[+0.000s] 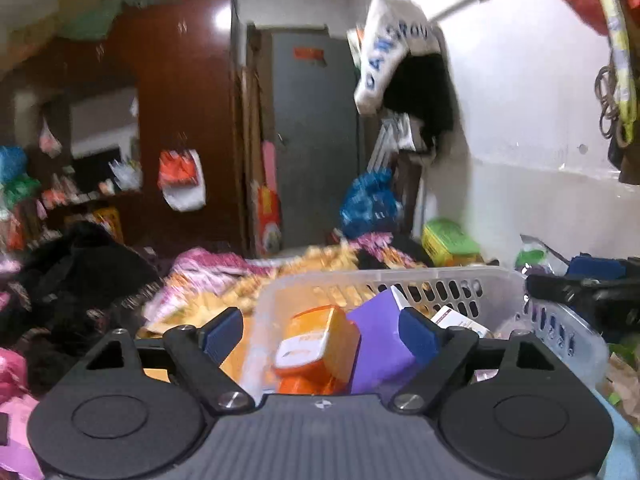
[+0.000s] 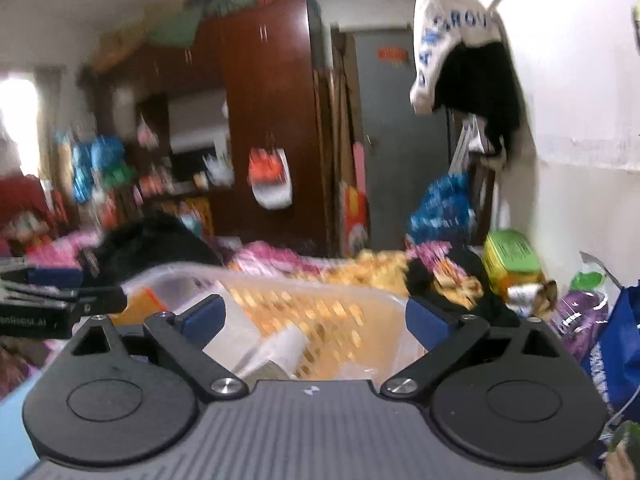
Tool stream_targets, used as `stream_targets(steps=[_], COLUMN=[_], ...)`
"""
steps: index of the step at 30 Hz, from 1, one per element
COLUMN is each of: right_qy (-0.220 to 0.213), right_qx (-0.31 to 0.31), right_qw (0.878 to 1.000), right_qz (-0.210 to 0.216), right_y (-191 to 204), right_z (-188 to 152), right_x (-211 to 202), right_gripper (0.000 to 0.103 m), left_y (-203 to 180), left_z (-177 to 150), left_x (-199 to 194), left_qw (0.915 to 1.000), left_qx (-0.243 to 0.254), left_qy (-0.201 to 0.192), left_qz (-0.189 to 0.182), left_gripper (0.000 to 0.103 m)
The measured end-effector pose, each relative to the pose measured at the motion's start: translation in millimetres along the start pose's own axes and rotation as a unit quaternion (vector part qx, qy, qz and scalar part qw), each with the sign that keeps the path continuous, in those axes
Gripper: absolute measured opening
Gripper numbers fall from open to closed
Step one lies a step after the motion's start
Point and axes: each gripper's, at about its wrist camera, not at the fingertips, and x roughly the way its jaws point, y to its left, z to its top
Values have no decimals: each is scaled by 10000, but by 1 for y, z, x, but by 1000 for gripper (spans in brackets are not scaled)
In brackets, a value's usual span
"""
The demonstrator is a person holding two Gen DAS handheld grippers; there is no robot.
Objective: Organize objects
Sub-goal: 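Carry the bottle and tissue box over the basket and release both, then grasp the clear bag with the white foam strip using the left tool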
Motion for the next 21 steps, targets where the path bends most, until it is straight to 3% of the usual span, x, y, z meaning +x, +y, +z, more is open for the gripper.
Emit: stream_targets(steps=[3, 5, 8, 13, 16, 21], right_qy=[240, 503, 876, 1155, 1399, 1604], right_qx=[388, 487, 504, 608, 56, -20], right_qw=[9985, 9966, 9942, 9896, 9884, 9840], right_qz=[304, 423, 369, 597, 594, 778], right_y=[-6, -8, -7, 3, 18, 23], right_z=[-22, -52, -92, -121, -125, -126], right_x=[-35, -56, -72, -74, -65, -55], right_gripper=[103, 103, 103, 103, 103, 102], left_y=[2, 11, 20, 32, 34, 39], left_z=[-30, -55, -100, -144, -155, -161], left_x=[-48, -72, -96, -100, -94, -85], left_qw=[9995, 9997, 9997, 9980, 9962, 9941], left_qx=[274, 139, 81, -110, -50, -196], left_qy=[-73, -87, 192, 622, 849, 1010], left_qz=[-138, -173, -132, -47, -201, -353], left_gripper=[88, 88, 88, 88, 88, 88])
